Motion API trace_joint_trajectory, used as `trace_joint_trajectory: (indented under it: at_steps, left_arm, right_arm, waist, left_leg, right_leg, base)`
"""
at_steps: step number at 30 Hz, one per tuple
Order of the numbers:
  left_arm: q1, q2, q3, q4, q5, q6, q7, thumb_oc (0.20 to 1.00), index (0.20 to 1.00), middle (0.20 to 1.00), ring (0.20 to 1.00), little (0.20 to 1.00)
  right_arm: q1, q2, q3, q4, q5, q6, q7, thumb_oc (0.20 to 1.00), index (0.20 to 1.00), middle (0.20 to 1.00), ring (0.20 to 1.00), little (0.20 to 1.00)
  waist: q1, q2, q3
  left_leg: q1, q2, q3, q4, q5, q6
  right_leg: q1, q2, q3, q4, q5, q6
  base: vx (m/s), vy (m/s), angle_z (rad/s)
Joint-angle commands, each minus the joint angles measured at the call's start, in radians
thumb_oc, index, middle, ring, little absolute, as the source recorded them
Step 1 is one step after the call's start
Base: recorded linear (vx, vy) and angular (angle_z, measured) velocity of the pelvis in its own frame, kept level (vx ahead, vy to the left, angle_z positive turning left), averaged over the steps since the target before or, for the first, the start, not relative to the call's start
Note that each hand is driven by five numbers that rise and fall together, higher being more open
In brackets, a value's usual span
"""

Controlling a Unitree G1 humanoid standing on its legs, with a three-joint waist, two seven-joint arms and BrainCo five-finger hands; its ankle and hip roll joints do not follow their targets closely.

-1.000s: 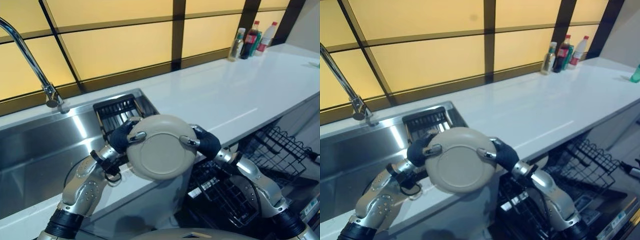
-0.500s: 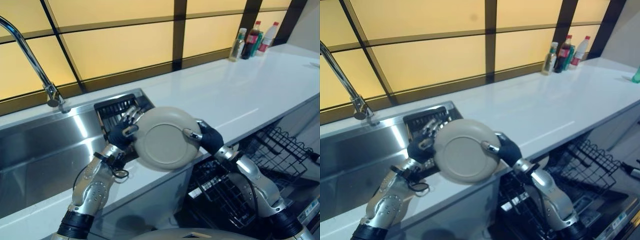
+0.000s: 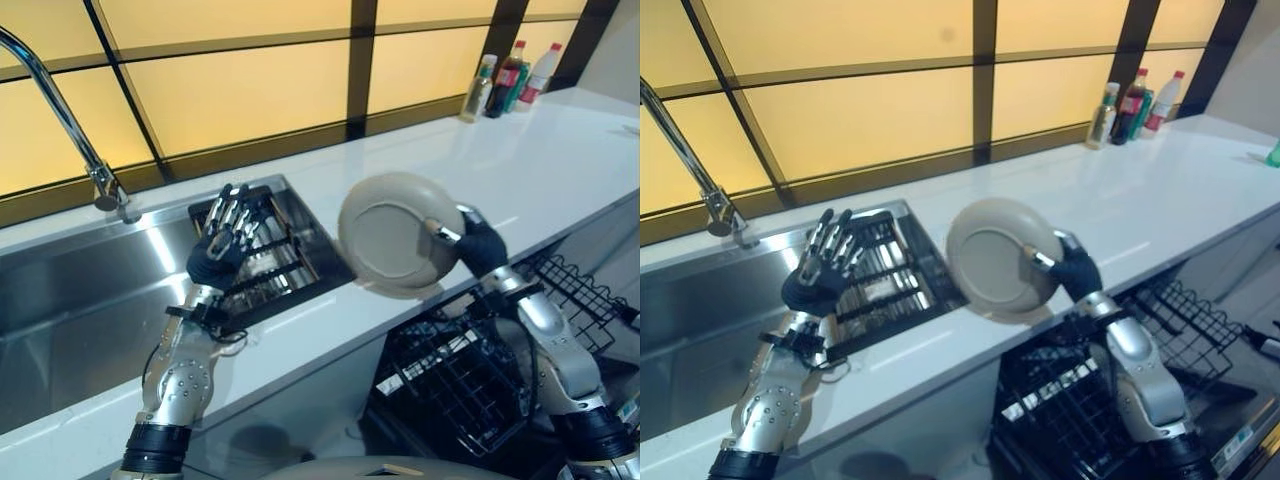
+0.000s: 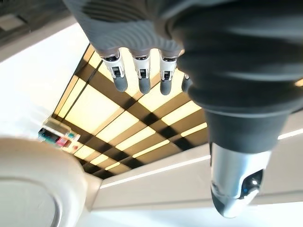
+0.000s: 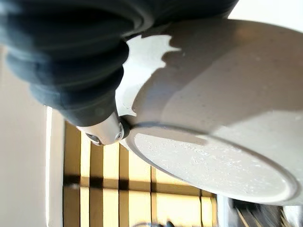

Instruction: Pick up plates and place into dishwasher.

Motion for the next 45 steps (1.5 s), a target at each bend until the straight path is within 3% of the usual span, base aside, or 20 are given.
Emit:
trace_joint_trajectory:
  at_steps: [1,11,17,24,32,45]
  left_arm:
    - [-0.076,0.038,0.041,0.045,-0.026,-0.042,0.003,1.0,1.0,1.0,1.0,1.0]
    - [-0.073,0.07,0.114,0.072,-0.021,-0.007,0.011,1.0,1.0,1.0,1.0,1.0]
    - [-0.053,0.076,0.17,0.073,-0.007,0.041,0.004,1.0,1.0,1.0,1.0,1.0]
    - [-0.044,0.084,0.178,0.095,0.017,0.066,-0.011,1.0,1.0,1.0,1.0,1.0]
    - [-0.068,0.096,0.14,0.115,0.022,0.008,-0.009,1.0,1.0,1.0,1.0,1.0]
    - [-0.205,0.145,0.02,0.127,-0.001,-0.129,0.047,1.0,1.0,1.0,1.0,1.0]
  right_arm:
    - [-0.115,-0.041,-0.081,0.021,-0.059,-0.102,-0.058,0.2,0.2,0.2,0.2,0.2]
    - [-0.076,-0.08,-0.193,0.082,-0.174,-0.102,-0.19,0.2,0.2,0.2,0.2,0.2]
    - [0.011,-0.078,-0.29,0.087,-0.201,-0.056,-0.175,0.2,0.2,0.2,0.2,0.2]
    - [0.056,-0.068,-0.3,0.088,-0.202,-0.018,-0.164,0.2,0.2,0.2,0.2,0.2]
    - [0.016,-0.073,-0.234,0.125,-0.21,-0.005,-0.168,0.2,0.2,0.2,0.2,0.2]
    - [-0.196,-0.125,-0.02,0.288,-0.206,0.001,-0.225,0.2,0.2,0.2,0.2,0.2]
  waist:
    - [-0.028,-0.036,-0.034]
    - [-0.086,-0.038,-0.03]
    - [-0.119,-0.04,-0.016]
    - [-0.141,-0.048,0.019]
    - [-0.147,-0.029,0.102]
    - [-0.087,-0.011,0.305]
  left_leg:
    - [-0.03,-0.029,0.021,0.006,-0.054,0.043]
    - [-0.012,-0.018,0.082,0.006,-0.074,0.049]
    - [0.007,-0.015,0.116,0.006,-0.091,0.05]
    - [0.011,-0.015,0.139,0.006,-0.099,0.051]
    - [-0.042,-0.021,0.134,0.006,-0.086,0.053]
    - [-0.21,-0.027,0.091,0.006,-0.007,0.056]
  right_leg:
    - [0.013,-0.025,0.025,0.009,-0.047,0.031]
    - [-0.001,-0.013,0.101,0.014,-0.04,0.031]
    - [-0.001,-0.023,0.129,0.01,-0.032,0.044]
    - [-0.023,-0.036,0.151,0.009,-0.014,0.061]
    - [-0.098,-0.048,0.181,0.022,0.004,0.072]
    - [-0.247,-0.051,0.149,0.079,0.02,0.065]
  base:
    - [-0.01,-0.047,-0.04]
    - [0.01,-0.061,-0.22]
    - [0.04,-0.064,-0.29]
    - [0.02,-0.084,-0.17]
    - [-0.07,-0.027,-0.1]
    - [-0.12,-0.002,-0.03]
